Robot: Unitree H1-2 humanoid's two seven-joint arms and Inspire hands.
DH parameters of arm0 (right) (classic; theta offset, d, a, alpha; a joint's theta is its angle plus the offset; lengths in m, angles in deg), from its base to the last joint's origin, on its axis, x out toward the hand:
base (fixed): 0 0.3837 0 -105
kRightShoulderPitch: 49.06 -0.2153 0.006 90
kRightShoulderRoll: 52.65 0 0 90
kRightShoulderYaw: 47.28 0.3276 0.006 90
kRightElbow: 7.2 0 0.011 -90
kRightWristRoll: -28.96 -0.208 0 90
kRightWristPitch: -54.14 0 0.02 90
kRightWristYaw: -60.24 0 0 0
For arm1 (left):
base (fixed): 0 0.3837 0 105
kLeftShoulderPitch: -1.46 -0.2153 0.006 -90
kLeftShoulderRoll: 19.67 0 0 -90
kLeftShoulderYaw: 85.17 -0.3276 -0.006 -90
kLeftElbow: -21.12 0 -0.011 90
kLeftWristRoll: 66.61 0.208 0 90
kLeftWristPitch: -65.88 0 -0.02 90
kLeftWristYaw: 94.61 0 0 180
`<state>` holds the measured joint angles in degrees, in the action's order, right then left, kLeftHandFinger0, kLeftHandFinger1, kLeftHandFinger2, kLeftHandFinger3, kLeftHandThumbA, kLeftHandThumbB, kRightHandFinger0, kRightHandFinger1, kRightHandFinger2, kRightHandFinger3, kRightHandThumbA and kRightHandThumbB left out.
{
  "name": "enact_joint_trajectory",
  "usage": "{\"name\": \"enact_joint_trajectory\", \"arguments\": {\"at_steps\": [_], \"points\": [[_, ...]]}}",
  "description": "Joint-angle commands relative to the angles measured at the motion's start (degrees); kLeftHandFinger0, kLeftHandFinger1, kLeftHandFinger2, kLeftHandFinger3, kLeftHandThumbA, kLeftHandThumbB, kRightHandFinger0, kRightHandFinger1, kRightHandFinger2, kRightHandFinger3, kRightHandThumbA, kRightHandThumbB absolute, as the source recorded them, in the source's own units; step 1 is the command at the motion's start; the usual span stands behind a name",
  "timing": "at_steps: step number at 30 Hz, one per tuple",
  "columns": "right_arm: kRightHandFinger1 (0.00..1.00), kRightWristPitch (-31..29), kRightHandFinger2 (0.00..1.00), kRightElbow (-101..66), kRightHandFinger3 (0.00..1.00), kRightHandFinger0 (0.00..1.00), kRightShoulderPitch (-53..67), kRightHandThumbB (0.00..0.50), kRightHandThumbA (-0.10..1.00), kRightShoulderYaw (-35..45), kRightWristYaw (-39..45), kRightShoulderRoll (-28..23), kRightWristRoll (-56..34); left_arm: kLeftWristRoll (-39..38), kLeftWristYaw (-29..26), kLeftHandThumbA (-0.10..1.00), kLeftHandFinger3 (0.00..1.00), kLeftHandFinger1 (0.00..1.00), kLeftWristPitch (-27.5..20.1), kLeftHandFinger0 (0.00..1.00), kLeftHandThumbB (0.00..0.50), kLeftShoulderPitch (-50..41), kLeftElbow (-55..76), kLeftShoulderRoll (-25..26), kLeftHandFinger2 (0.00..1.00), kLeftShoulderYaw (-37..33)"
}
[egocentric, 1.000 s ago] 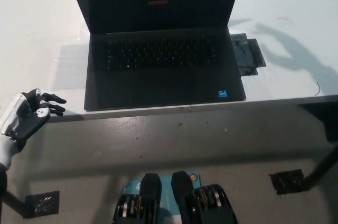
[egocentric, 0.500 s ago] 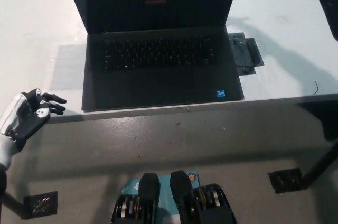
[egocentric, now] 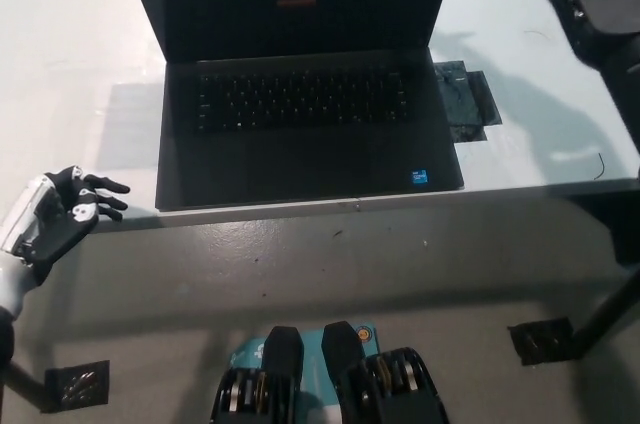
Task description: The robot uses its right hand to push down on the lid of a laptop kept in the middle of the desk to close it
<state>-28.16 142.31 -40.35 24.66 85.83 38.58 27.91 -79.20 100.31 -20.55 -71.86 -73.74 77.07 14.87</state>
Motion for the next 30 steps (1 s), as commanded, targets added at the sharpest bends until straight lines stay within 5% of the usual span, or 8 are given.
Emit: {"name": "enact_joint_trajectory", "arguments": {"at_steps": [1,12,15,26,30], "points": [[1.0,-6.8,0.99,3.6,0.89,1.0,-2.8,0.387,0.21,0.7,-1.1,0.6,2.7,-0.4,1.2,-0.1,0.54,0.47,-1.6,0.5,0.1,1.5,1.1,2.1,0.5,0.2],[1.0,-8.1,1.0,7.0,0.89,1.0,-0.6,0.407,0.26,1.6,-2.3,0.1,4.5,-0.3,1.5,-0.1,0.53,0.47,-1.4,0.52,0.102,2.7,0.8,2.4,0.49,0.1],[1.0,-6.3,1.0,3.5,0.92,1.0,1.5,0.361,0.24,2.1,-2.4,-0.1,4.7,-0.3,1.6,-0.1,0.54,0.47,-1.3,0.51,0.087,3.2,0.8,2.6,0.5,0.2],[1.0,2.0,0.93,-13.6,1.0,1.0,16.4,0.336,0.25,7.5,-1.9,0.6,1.7,-1.0,2.0,-0.1,0.55,0.46,-1.5,0.47,0.1,3.7,0.5,2.9,0.5,0.8],[1.0,5.8,0.93,-21.6,1.0,1.0,23.9,0.303,0.15,11.1,-1.3,1.6,-1.7,-0.6,1.9,-0.1,0.55,0.45,-0.9,0.47,0.095,4.0,0.5,3.2,0.49,0.7]]}}
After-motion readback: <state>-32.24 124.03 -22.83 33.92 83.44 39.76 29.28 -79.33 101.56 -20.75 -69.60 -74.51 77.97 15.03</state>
